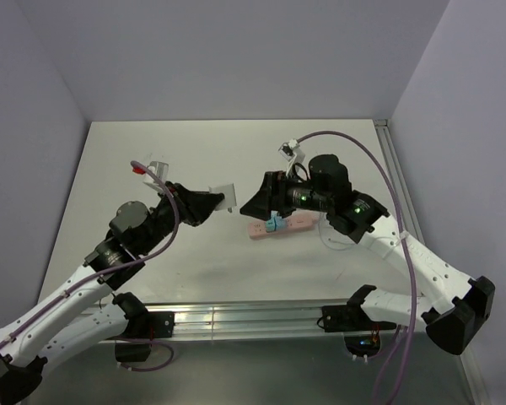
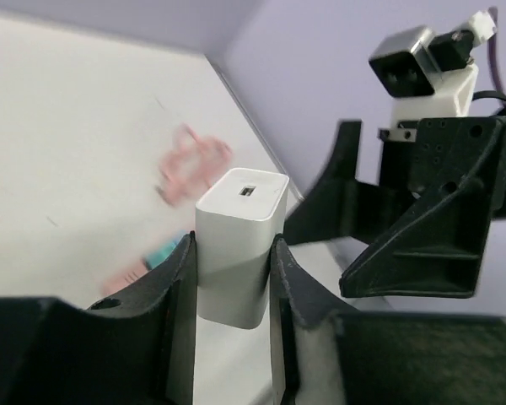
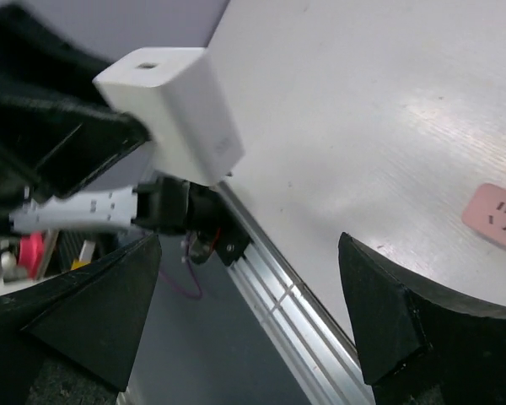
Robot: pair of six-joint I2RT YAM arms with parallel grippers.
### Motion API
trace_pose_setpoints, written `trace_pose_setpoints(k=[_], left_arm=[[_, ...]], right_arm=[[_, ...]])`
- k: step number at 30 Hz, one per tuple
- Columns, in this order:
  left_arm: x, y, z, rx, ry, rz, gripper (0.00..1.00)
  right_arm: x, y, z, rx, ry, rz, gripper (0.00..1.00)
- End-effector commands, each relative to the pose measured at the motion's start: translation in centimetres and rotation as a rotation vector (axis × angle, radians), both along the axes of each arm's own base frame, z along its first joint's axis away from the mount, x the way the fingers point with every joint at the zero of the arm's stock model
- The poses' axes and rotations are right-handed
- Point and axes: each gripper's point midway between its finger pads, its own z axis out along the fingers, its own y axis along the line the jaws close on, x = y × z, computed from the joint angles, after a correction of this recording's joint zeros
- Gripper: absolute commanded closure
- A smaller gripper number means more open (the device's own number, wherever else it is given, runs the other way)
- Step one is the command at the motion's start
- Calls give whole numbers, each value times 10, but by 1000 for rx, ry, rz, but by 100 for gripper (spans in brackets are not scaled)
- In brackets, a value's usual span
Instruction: Insert the plug
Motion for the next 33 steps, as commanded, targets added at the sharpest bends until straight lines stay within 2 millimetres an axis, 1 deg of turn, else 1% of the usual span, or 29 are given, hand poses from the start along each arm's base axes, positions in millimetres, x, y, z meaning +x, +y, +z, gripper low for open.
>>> trace_pose_setpoints(k=[1, 2, 3, 4, 5, 6, 7, 8, 9, 10, 11, 12, 13, 15, 16, 17, 18, 19, 20, 21, 22, 23, 24, 25, 26, 29, 30, 32, 33], left_arm=[[35, 42, 36, 26, -228, 354, 100], [32, 36, 33, 97, -299, 343, 100], [31, 35, 40, 67, -361, 373, 100], [31, 36, 40, 82, -398, 398, 100], [32, 36, 34, 142, -425, 450, 100], [31, 32, 34, 173, -450, 454, 100], [33, 31, 38, 195, -479, 472, 100], [38, 30, 34, 301, -507, 516, 100], [40, 30, 32, 347, -522, 539, 100], [43, 29, 36, 357, -552, 573, 100], [43, 31, 33, 461, -615, 600, 100], [43, 38, 33, 481, -627, 654, 100], [42, 39, 42, 443, -667, 699, 100], [39, 41, 37, 550, -758, 727, 100], [43, 35, 29, 604, -780, 728, 100], [41, 39, 34, 645, -825, 760, 100], [39, 34, 35, 675, -871, 756, 100], [40, 25, 28, 723, -905, 749, 100], [35, 27, 35, 764, -959, 788, 100], [34, 27, 36, 786, -985, 814, 100], [37, 16, 25, 844, -1032, 806, 100], [32, 22, 34, 872, -1079, 875, 100], [33, 16, 30, 921, -1108, 877, 100], [36, 2, 19, 1018, -1157, 850, 100], [37, -3, 18, 1021, -1171, 842, 100], [36, -7, 24, 949, -1142, 844, 100], [36, -7, 25, 949, -1143, 848, 100], [37, -12, 24, 981, -1167, 845, 100], [37, -13, 26, 981, -1174, 847, 100]], right_arm=[[34, -18, -1, -78, 116, -233, 8], [36, -16, 1, -70, 130, -238, 10], [40, -12, 4, -53, 152, -249, 11], [42, -9, 10, -36, 152, -250, 12], [44, -7, 14, -22, 153, -250, 12], [50, -6, 13, -28, 167, -276, 12], [55, -7, 21, -22, 157, -297, 12], [59, -9, 21, -33, 159, -320, 12], [63, -9, 21, -39, 165, -337, 12], [67, -10, 27, -31, 156, -352, 13], [70, -9, 29, -22, 161, -357, 13], [73, -7, 28, -16, 182, -364, 13], [75, -5, 33, -4, 184, -359, 13], [81, -3, 30, -9, 213, -378, 15], [83, -1, 33, 3, 216, -378, 16], [85, 1, 38, 26, 212, -374, 18], [87, 4, 38, 39, 231, -376, 19], [86, 7, 41, 51, 236, -356, 22], [87, 10, 44, 54, 234, -347, 23], [91, 12, 49, 46, 229, -342, 23], [93, 13, 50, 41, 225, -341, 23], [95, 15, 50, 32, 213, -331, 24], [97, 17, 56, 38, 202, -323, 24], [97, 18, 57, 37, 201, -312, 24], [96, 22, 56, 32, 208, -277, 24], [95, 22, 52, 29, 216, -267, 24], [95, 20, 42, 17, 227, -279, 24], [94, 15, 42, 29, 218, -298, 24], [93, 13, 33, 21, 234, -306, 24]])
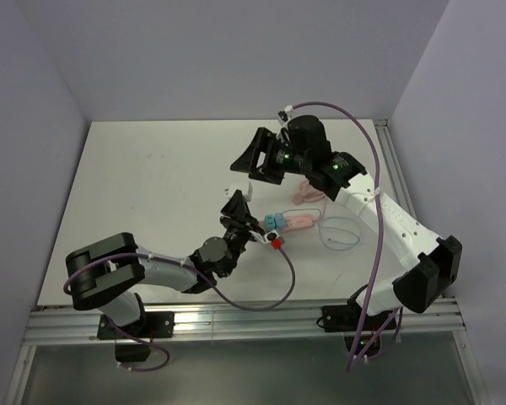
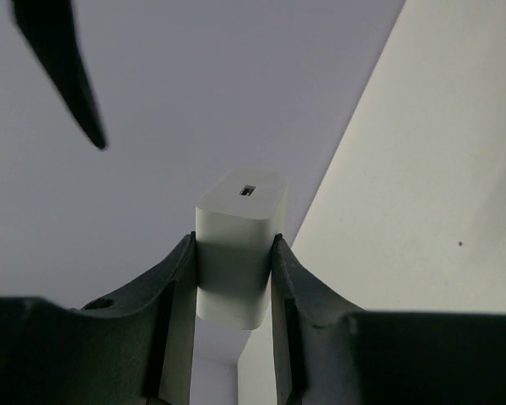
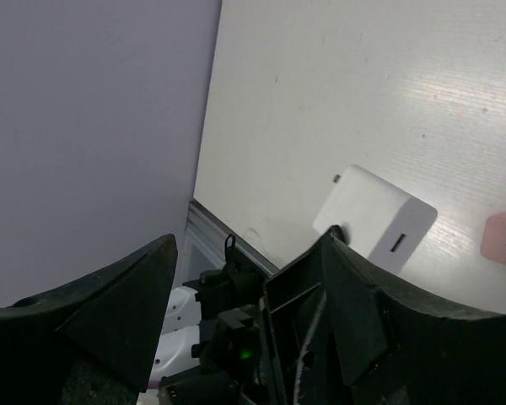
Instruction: Insert the plug
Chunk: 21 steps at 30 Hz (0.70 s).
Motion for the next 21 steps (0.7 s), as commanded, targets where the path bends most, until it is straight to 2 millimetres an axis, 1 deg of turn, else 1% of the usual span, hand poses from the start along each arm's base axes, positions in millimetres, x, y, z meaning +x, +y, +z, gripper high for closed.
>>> trace_pose_setpoints(k=[1, 2, 3, 6, 8, 13, 14, 15, 21], left_arm=[[-22, 39, 129, -563, -312, -7, 100], [-22, 36, 131, -543, -326, -10, 100], [-22, 35, 133, -535, -335, -9, 100], [-23, 30, 138, -506, -362, -14, 100], [-23, 30, 141, -510, -371, -16, 100], [-23, 33, 150, -527, -387, -7, 100], [-23, 34, 151, -529, -388, -7, 100], [-22, 35, 152, -531, -392, -3, 100], [-22, 36, 164, -546, -419, 0, 100]], right_arm=[[-2, -10, 5, 25, -26, -17, 24], [-2, -13, 4, 32, -19, -30, 23], [-1, -14, -1, 30, -7, -33, 23], [-1, -14, -9, 39, 24, -26, 23], [0, -14, -9, 43, 27, -22, 23], [3, -23, -10, 53, 19, -65, 23], [2, -24, -5, 79, 20, -66, 24], [2, -25, -10, 83, 33, -70, 24], [2, -30, -14, 122, 53, -103, 28]])
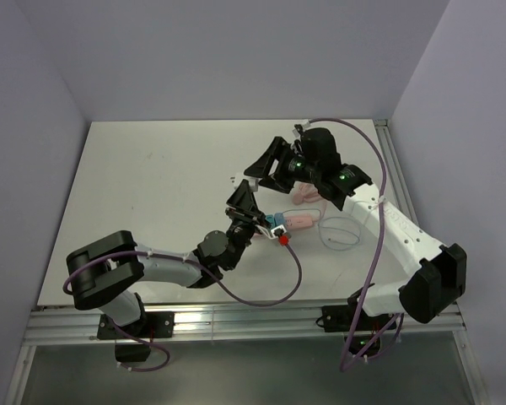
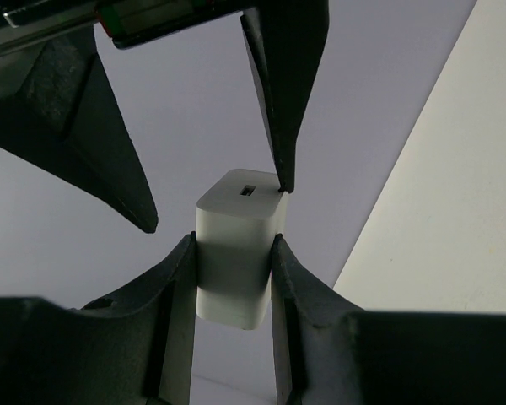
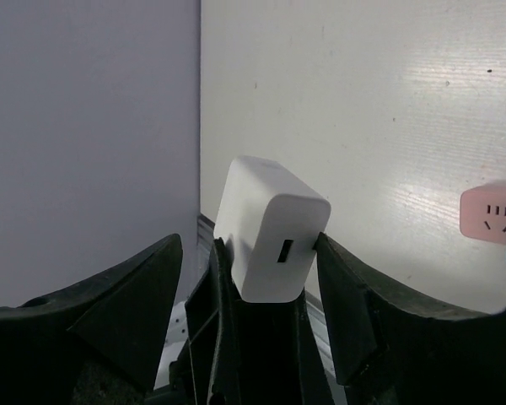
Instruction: Insert the plug
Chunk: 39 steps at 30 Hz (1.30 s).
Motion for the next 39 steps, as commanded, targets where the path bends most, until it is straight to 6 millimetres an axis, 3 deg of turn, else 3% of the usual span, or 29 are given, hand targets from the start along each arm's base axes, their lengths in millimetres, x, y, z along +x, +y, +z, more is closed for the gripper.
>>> trace_pose_setpoints(k=[1, 9, 19, 39], left_arm=[[-26, 56, 119, -568, -291, -11, 100], [-28, 57, 125, -586, -299, -20, 100], [-33, 63, 130, -588, -312, -22, 100], [-29, 73, 139, -552, -366, 6, 100]], right_arm=[[-1, -1, 24, 78, -56, -12, 29], [2, 6, 22, 142, -11, -2, 43], [9, 17, 10, 182, 84, -4, 43], [-8, 0, 9, 151, 79, -25, 43]])
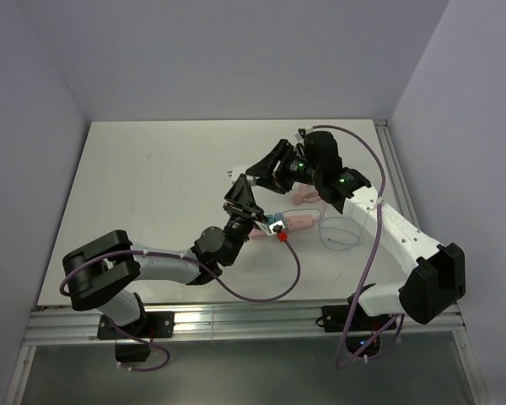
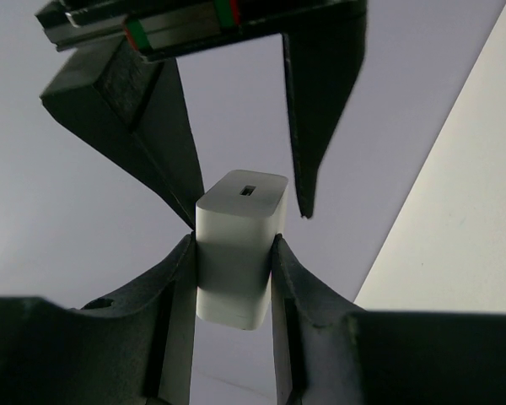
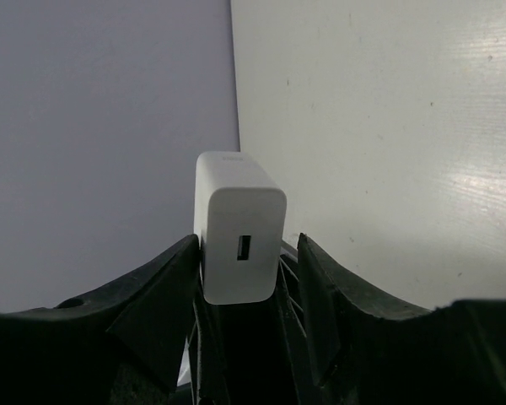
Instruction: Insert the plug
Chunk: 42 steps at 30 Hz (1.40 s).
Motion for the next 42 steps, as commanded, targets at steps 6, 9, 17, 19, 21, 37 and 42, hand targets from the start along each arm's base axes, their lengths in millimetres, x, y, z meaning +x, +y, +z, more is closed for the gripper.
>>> trace_pose_setpoints(k=[6, 9, 17, 19, 21, 37, 42], left_arm=[[-36, 66, 123, -567, -332, -43, 100], [-37, 64, 124, -563, -334, -52, 100], [-37, 63, 124, -560, -337, -52, 100], [-37, 63, 122, -557, -334, -51, 100], [-36, 63, 121, -554, -332, -51, 100], [-37, 61, 121, -566, -325, -62, 100], [-30, 75, 120, -671, -261, -13, 98]], right_arm=[[-14, -9, 12, 42, -14, 10, 40], [-11, -9, 17, 75, -16, 9, 40], [3, -4, 17, 137, 20, -3, 41], [5, 0, 20, 159, 23, 10, 42], [8, 2, 22, 174, 24, 8, 43], [16, 16, 18, 206, 67, 41, 71], [16, 18, 17, 194, 37, 80, 100]])
